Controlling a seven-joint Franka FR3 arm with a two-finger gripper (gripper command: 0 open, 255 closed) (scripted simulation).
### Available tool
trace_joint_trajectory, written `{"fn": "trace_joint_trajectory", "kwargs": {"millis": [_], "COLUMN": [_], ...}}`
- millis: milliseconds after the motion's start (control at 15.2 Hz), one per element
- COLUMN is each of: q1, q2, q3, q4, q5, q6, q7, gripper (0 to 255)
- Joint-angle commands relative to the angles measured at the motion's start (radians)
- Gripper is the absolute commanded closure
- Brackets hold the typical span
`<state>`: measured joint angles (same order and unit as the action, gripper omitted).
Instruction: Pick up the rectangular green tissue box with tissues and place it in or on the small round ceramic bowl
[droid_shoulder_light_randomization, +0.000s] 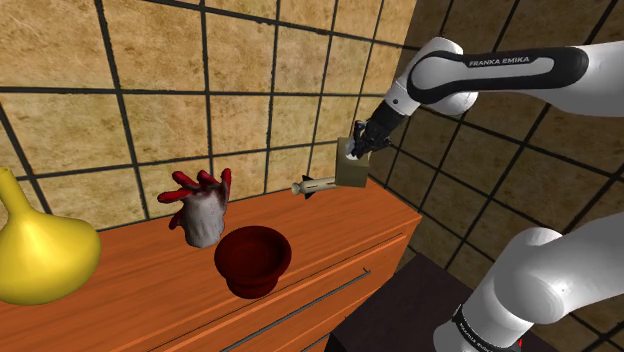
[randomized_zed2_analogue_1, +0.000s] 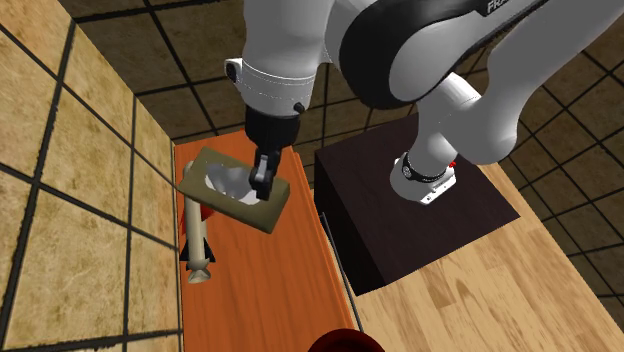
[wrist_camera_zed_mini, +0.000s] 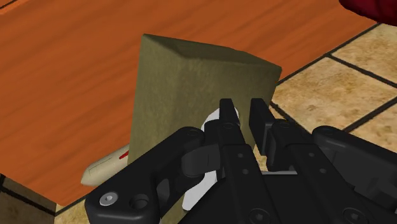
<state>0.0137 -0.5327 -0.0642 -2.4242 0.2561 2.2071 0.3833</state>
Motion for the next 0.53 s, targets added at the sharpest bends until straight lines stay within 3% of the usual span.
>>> {"fn": "trace_joint_trajectory", "kwargs": {"millis": [0, 462], "q1": [0.015, 0.064], "q2": [-0.01, -0.005], "q3": [0.044, 0.198], "q4": [-0.007, 0.015], "q5": [0.006, 0.022], "q6": [0.009, 0.031], "q7": [0.055, 0.242], "gripper": [255, 255]}}
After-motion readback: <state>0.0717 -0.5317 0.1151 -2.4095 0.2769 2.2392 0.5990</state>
